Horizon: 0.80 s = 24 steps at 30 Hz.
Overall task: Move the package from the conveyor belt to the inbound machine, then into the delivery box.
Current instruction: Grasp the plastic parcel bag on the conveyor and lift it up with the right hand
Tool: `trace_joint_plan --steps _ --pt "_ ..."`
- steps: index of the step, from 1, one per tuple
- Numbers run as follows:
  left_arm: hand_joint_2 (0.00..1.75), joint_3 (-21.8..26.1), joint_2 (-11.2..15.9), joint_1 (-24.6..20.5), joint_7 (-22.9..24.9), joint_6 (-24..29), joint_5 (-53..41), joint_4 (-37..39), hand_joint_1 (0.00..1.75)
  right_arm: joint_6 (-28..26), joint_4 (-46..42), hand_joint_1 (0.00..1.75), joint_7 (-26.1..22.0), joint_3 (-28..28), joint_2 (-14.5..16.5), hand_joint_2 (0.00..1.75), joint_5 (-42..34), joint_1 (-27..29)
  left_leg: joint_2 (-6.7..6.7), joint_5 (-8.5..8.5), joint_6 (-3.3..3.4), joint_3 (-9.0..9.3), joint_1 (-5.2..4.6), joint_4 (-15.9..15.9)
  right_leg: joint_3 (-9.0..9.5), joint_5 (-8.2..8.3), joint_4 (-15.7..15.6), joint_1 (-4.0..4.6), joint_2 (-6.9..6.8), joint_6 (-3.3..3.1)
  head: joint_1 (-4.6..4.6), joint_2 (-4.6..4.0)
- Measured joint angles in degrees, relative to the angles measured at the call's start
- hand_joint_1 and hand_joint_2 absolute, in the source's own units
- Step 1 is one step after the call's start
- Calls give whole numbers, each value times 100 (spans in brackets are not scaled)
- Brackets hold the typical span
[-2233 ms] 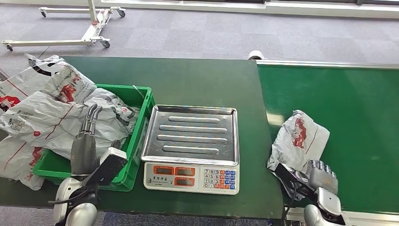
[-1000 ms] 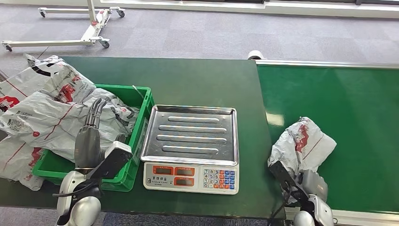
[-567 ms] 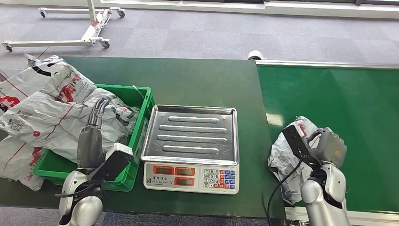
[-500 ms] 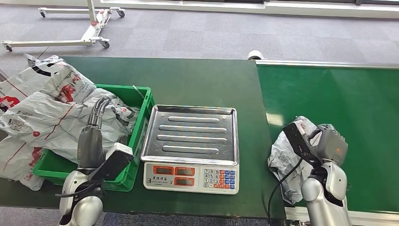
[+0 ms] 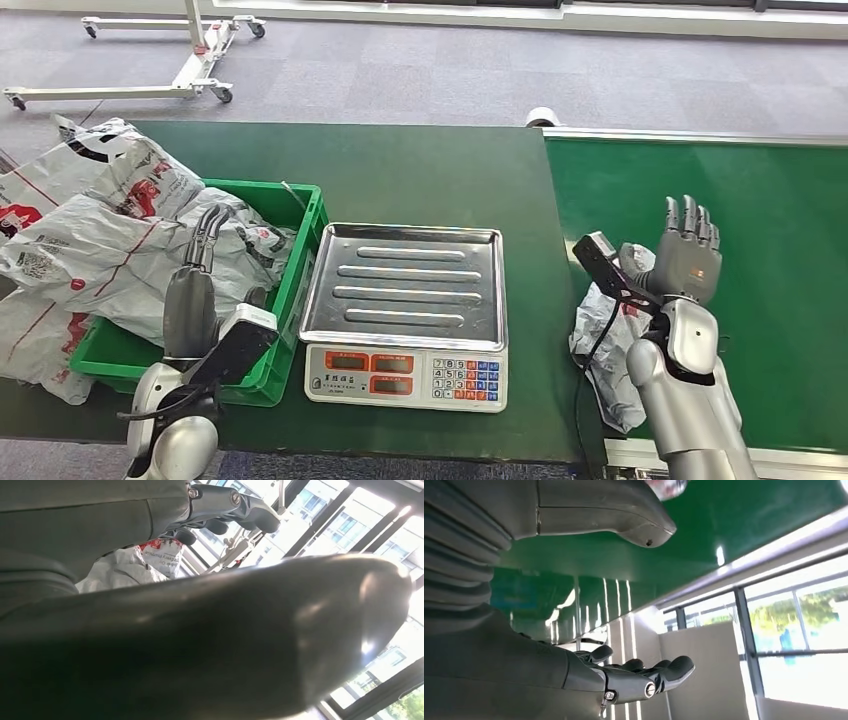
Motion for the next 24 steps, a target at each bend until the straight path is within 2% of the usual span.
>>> trace_joint_plan --steps 8,17,20,24 --pt "0 0 85 1 -16 -3 76 91 0 -63 1280 0 -8 93 17 175 -219 25 -12 -2 0 -6 -1 0 -6 -3 0 -1 -7 2 0 0" --pt "0 -16 108 -108 -11 -49 117 235 0 250 1827 0 71 93 30 175 -342 33 -9 -2 -1 -5 -1 0 -7 -3 0 -1 -5 2 1 0" --pt "0 -30 114 -146 30 -80 116 273 0 524 1905 0 267 93 31 175 -394 36 -6 -2 0 -2 -1 0 -8 -3 -1 0 -5 2 0 0" --pt "0 -108 116 -294 149 -184 77 349 0 1226 1968 0 788 91 31 175 -417 172 -9 -2 0 0 -1 1 -4 -3 -1 0 -7 2 0 0"
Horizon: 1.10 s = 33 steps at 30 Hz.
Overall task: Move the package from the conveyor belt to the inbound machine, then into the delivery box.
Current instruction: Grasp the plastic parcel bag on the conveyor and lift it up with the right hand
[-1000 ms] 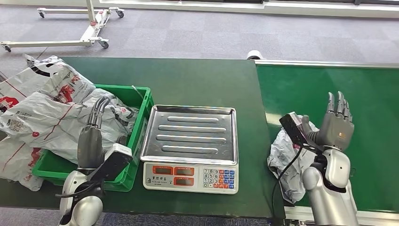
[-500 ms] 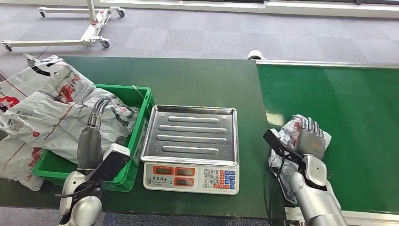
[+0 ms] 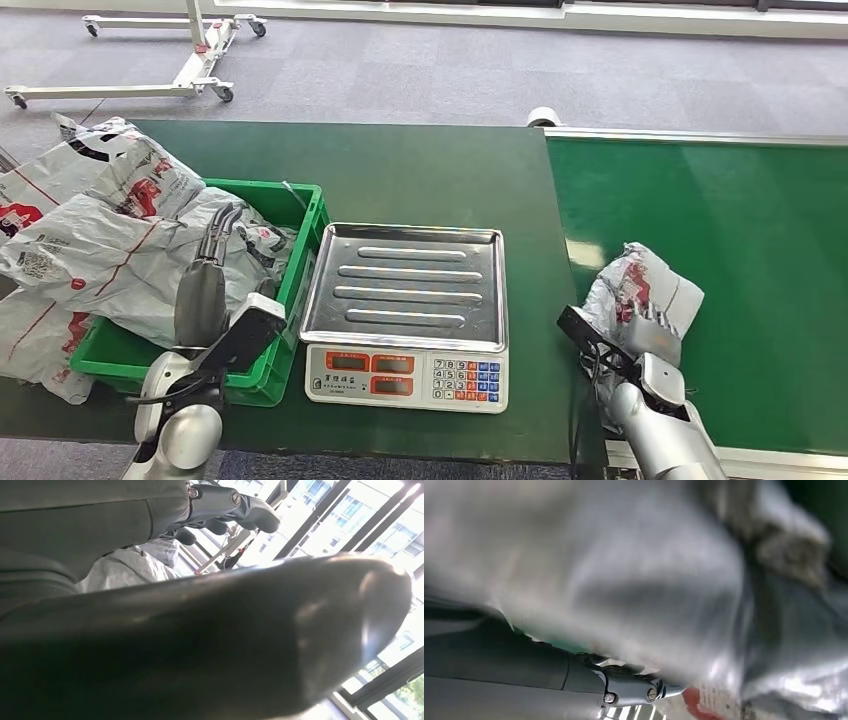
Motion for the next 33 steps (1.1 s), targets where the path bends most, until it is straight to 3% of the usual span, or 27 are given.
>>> trace_joint_plan --steps 5,9,13,17,21,27,33 --pt "0 -69 5 -113 56 -18 -14 99 0 414 -353 0 3 0 -14 175 -341 350 5 -4 -2 8 1 0 7 -4 -1 1 4 -1 1 0" --pt "0 -84 14 -115 73 -11 -14 143 0 478 -760 0 66 0 -14 0 -584 694 5 -7 -2 10 1 0 10 -6 -3 1 4 -2 -1 0" --pt "0 -96 11 -115 90 -11 -12 162 0 473 -1025 0 99 -2 -10 175 -716 996 6 -10 -3 14 1 0 14 -7 -3 6 4 -4 0 0" --pt "0 -96 1 -114 95 -11 -15 164 0 391 -1139 0 16 -4 -3 175 -783 1143 6 -10 -3 20 1 0 20 -7 -3 8 4 -4 0 0" --pt "0 -96 -12 -108 96 -11 -46 161 0 177 -1209 175 -38 -1 17 175 -752 1226 4 -10 -3 21 3 0 25 -7 -3 8 1 -4 0 0" --pt "0 -88 -35 -40 90 -11 -154 61 0 -466 -1623 175 -100 3 76 175 -556 1495 1 -10 -3 15 3 0 22 -7 -3 4 0 -4 0 0" --pt "0 -73 -84 8 33 -11 -216 7 0 -601 -2309 175 -324 -162 144 175 -587 1710 3 -10 -3 8 3 -1 12 -7 -3 3 1 -4 0 0"
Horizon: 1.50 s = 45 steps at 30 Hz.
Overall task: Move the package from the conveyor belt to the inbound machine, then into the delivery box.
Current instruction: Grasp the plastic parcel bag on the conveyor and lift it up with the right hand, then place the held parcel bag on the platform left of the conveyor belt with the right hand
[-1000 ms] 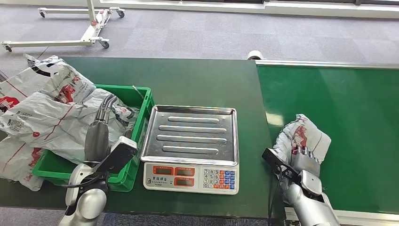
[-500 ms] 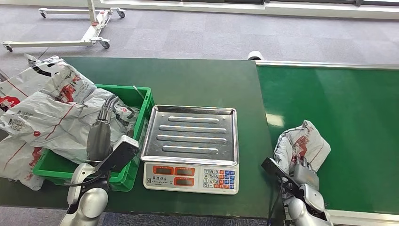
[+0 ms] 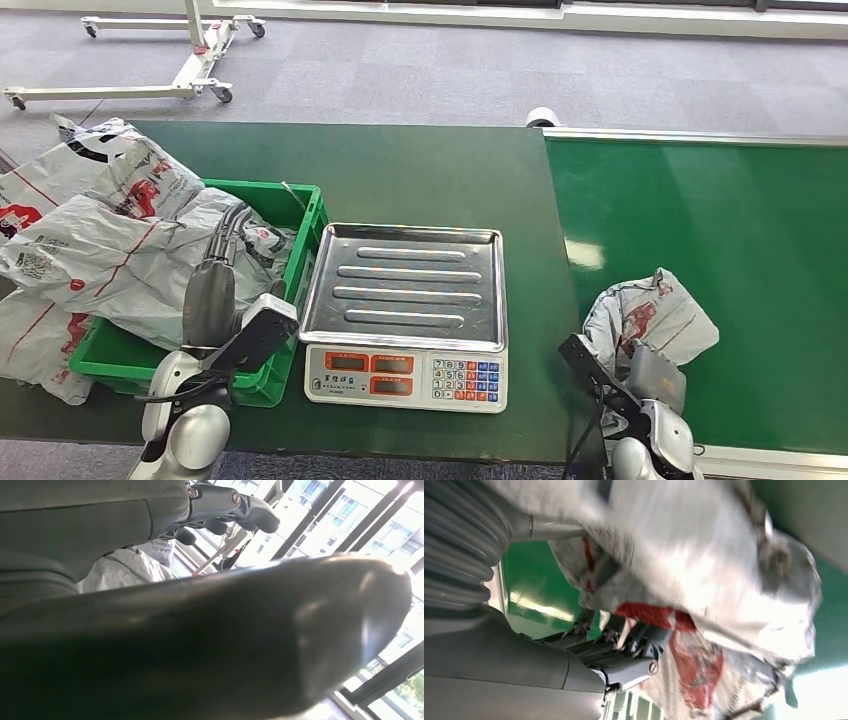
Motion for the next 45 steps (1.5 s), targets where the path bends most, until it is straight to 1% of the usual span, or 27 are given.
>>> trace_joint_plan --steps 7,11,14,17,22,25,28,33,37,39,42,45 --pt "0 21 -11 32 -39 2 0 0 0 -74 -354 175 -251 -223 94 175 -218 161 1 0 0 0 1 -1 -2 0 0 2 1 -1 0 0" --pt "0 21 -13 81 -75 13 27 0 0 -109 -492 175 -465 -366 148 175 -471 222 1 0 0 -1 0 -1 -3 0 0 1 1 -1 0 0" --pt "0 21 -13 92 -104 20 52 0 0 -181 -647 175 -703 -489 184 175 -795 256 2 0 0 -2 0 -1 -3 0 0 0 1 0 0 0" --pt "0 21 -13 100 -150 42 72 1 0 -256 -871 175 -908 -612 199 175 -1070 246 2 0 0 -3 0 -1 -3 0 0 -1 1 0 0 0" --pt "0 21 -13 123 -229 67 103 2 0 -334 -1236 175 -1128 -713 193 175 -1235 83 5 2 -1 -6 -1 -1 -4 3 1 -2 3 0 1 0" --pt "0 21 -17 117 -265 68 132 2 0 -326 -1370 175 -1229 -695 152 175 -1330 -349 19 5 -1 -6 -2 -1 -10 11 3 -4 17 2 1 0" --pt "0 21 -30 105 -287 69 168 1 0 -232 -1469 175 -1261 -570 92 175 -1322 -973 28 13 0 -6 -2 0 -11 19 4 -4 26 3 1 0" --pt "0 21 -43 108 -313 110 198 0 0 -18 -1427 175 -1173 -85 62 175 -1189 -2085 28 24 -3 -8 -2 -1 -15 26 6 -3 26 0 0 0" --pt "0 21 -44 103 -325 159 271 1 0 155 -936 175 -1107 427 59 175 -1238 -3044 26 28 -6 -9 -1 -1 -17 28 9 -2 26 -3 0 0" --pt "0 21 -47 97 -330 178 296 2 0 175 -626 175 -1075 661 61 175 -1269 -3427 18 31 -4 -9 -1 -1 -16 29 9 -1 19 -3 0 0" --pt "0 21 -50 94 -336 187 314 3 0 195 -244 175 -1105 923 68 175 -1432 -3772 6 33 -2 -13 -1 -1 -14 29 9 -1 9 -3 0 0" --pt "0 19 -55 76 -354 185 375 15 0 320 272 175 -1313 1104 156 175 -1991 -3978 7 32 -1 -14 -1 -1 -15 29 9 -2 11 -3 0 0"
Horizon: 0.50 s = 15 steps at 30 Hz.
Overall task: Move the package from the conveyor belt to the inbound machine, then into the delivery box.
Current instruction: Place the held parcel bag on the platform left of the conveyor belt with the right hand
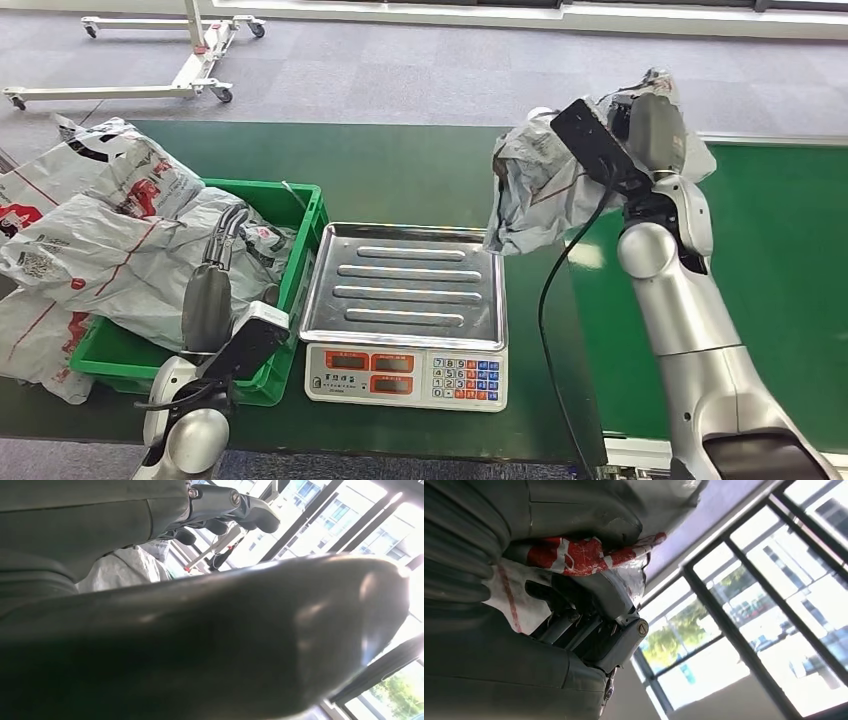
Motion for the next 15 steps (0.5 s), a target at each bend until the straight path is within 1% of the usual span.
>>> trace_joint_plan --steps 3,6,10,15 --pt "0 -28 -18 -103 -9 -4 40 57 0 105 697 175 -291 64 249 175 -685 -82 1 0 0 1 0 0 -1 0 0 0 1 0 0 0" --pt "0 -87 -38 -230 -1 -15 74 131 0 157 1304 175 -492 77 534 175 -1087 -55 0 2 -3 1 0 0 -5 0 0 1 0 0 -1 0" --pt "0 -138 -49 -338 13 -33 101 221 0 156 1843 175 -568 85 782 175 -1181 -49 -1 4 -5 -2 4 0 -6 0 0 6 -1 -1 -1 0" --pt "0 -148 -52 -379 16 -36 102 287 0 156 2130 175 -576 86 878 175 -1183 -66 0 3 -5 -5 4 0 -9 0 0 5 2 -1 0 0"
